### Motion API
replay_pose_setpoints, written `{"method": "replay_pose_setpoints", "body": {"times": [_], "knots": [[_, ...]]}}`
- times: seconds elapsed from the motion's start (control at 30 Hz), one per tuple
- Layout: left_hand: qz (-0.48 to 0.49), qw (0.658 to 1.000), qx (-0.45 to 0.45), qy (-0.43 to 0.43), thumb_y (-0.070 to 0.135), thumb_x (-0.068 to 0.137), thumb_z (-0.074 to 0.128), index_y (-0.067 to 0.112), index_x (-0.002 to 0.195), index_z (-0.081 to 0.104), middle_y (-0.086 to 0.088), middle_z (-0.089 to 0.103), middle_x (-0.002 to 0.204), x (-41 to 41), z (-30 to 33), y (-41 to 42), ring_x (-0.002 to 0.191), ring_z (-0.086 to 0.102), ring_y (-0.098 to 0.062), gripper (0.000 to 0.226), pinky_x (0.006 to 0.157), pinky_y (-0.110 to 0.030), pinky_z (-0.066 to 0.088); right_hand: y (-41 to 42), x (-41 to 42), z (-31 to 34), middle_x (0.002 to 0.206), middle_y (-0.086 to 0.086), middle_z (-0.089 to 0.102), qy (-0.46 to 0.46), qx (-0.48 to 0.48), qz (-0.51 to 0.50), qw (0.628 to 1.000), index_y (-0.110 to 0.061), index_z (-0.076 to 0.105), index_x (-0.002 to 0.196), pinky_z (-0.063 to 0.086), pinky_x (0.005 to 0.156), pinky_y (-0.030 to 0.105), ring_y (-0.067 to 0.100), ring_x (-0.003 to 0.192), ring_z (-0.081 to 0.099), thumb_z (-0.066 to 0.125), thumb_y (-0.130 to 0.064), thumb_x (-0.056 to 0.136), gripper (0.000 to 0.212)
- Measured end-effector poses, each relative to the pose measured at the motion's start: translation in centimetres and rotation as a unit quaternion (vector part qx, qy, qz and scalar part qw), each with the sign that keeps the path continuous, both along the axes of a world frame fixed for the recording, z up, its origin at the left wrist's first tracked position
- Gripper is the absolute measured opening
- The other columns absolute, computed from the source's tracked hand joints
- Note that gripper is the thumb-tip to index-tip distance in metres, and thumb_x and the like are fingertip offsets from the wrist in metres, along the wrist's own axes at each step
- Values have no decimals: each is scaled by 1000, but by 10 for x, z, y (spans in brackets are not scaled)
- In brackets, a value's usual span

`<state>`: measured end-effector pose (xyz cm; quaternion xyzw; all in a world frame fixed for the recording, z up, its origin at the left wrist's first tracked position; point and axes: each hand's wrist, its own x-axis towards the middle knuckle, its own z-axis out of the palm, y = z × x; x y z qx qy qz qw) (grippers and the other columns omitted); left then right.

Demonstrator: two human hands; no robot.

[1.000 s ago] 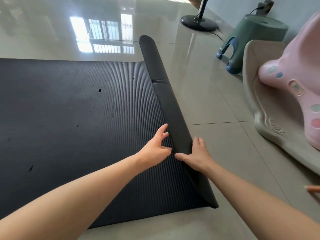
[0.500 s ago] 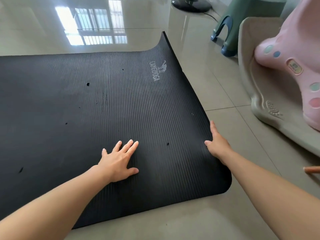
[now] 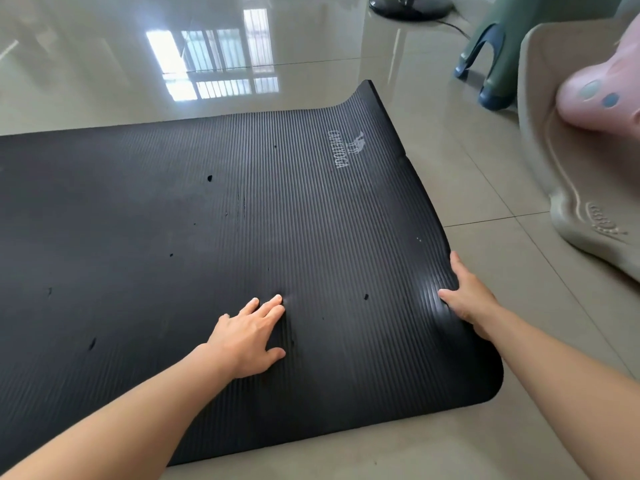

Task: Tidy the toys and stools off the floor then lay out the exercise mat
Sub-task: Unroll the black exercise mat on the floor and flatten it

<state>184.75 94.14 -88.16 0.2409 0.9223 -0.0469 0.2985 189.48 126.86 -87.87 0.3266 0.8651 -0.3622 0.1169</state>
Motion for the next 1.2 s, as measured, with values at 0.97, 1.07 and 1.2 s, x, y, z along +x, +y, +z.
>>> {"method": "replay_pose_setpoints", "body": {"times": [0.97,1.07,1.2], "knots": [[-136,967,110,186,55,92,17,28,147,13,-7,20,149,-73,-62,241,140,13,-28,62,109,-54,14,39,31,-91,143,10,46,77,310,138,937,-7,41,139,21,107,49,24,131,34,36,-43,82,68],[-168,958,99,211,58,87,11,27,141,25,-8,34,136,-85,-64,241,128,24,-28,65,99,-52,22,41,31,-91,144,9,45,80,303,133,940,-8,42,139,22,108,49,24,132,34,38,-43,82,68],[-170,949,122,235,53,84,26,23,128,40,-12,48,120,-82,-77,242,115,32,-31,55,94,-55,20,41,33,-90,145,8,43,74,292,132,944,-10,39,141,23,108,49,24,133,34,39,-44,81,68]]}}
